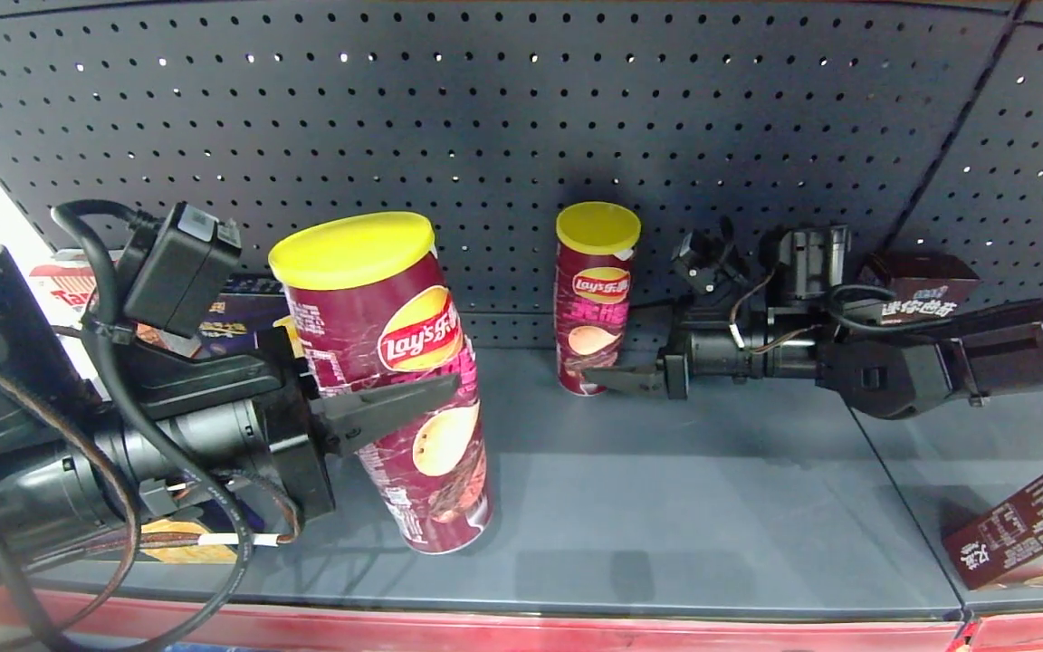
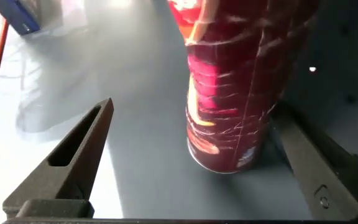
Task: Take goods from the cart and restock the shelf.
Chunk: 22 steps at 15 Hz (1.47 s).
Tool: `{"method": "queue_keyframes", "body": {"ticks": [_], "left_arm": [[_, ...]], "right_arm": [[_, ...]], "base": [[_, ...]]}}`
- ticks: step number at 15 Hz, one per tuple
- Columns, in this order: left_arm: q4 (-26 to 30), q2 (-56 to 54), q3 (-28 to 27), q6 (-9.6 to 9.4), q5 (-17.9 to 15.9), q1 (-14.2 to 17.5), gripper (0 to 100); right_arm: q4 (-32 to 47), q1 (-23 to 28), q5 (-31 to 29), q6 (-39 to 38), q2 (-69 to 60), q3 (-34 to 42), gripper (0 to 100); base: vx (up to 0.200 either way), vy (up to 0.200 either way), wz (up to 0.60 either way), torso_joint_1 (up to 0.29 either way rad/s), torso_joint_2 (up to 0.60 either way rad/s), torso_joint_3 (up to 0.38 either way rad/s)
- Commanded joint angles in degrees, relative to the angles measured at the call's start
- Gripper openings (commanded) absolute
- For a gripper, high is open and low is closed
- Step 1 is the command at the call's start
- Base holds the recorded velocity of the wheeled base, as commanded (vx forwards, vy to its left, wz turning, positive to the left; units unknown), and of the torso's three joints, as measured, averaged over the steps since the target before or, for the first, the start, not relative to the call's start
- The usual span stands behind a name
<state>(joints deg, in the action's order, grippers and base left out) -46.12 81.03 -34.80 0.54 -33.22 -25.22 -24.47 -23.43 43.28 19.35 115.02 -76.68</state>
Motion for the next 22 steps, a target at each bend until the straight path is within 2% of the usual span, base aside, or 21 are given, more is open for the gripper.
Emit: {"method": "queue_keyframes", "body": {"ticks": [1, 6, 7, 9, 14, 21, 22], "left_arm": [[0.0, 0.2, 0.1, -0.01, 0.0, 0.0, 0], [0.0, 0.2, 0.0, -0.01, 0.0, 0.0, 0], [0.0, 0.2, 0.3, -0.01, 0.0, 0.0, 0], [0.0, 0.2, 0.4, -0.01, 0.1, 0.1, 0], [0.0, 0.1, 0.5, 0.08, 0.2, 0.2, 0], [0.0, 0.2, 0.6, 0.08, 0.3, 0.6, 0], [0.0, 0.2, 0.6, 0.08, 0.3, 0.6, 0]], "right_arm": [[0.0, -0.7, 0.1, 0.0, -0.3, 0.7, 100], [0.0, -0.8, -0.2, 0.6, -3.8, 6.7, 100], [-0.1, -0.7, -2.2, 0.8, -3.2, 6.3, 100], [-0.1, -0.8, -5.7, 0.5, -1.2, 4.3, 100], [-0.8, -1.3, -6.0, -1.9, 4.1, -4.4, 100], [-5.0, -3.4, -7.7, -7.5, 10.0, -11.7, 100], [-5.7, -3.4, -7.4, -7.5, 10.2, -11.7, 0]], "base": [[0.000, 0.000, 0.00, 0.000, 0.00, 0.000], [0.000, 0.000, 0.00, 0.000, 0.00, 0.000], [0.000, 0.000, 0.00, 0.000, 0.00, 0.000], [0.000, 0.000, 0.00, 0.000, 0.00, 0.000], [0.000, 0.000, 0.00, 0.000, 0.00, 0.000], [0.000, 0.000, 0.00, 0.000, 0.00, 0.000], [0.000, 0.000, 0.00, 0.000, 0.00, 0.000]]}}
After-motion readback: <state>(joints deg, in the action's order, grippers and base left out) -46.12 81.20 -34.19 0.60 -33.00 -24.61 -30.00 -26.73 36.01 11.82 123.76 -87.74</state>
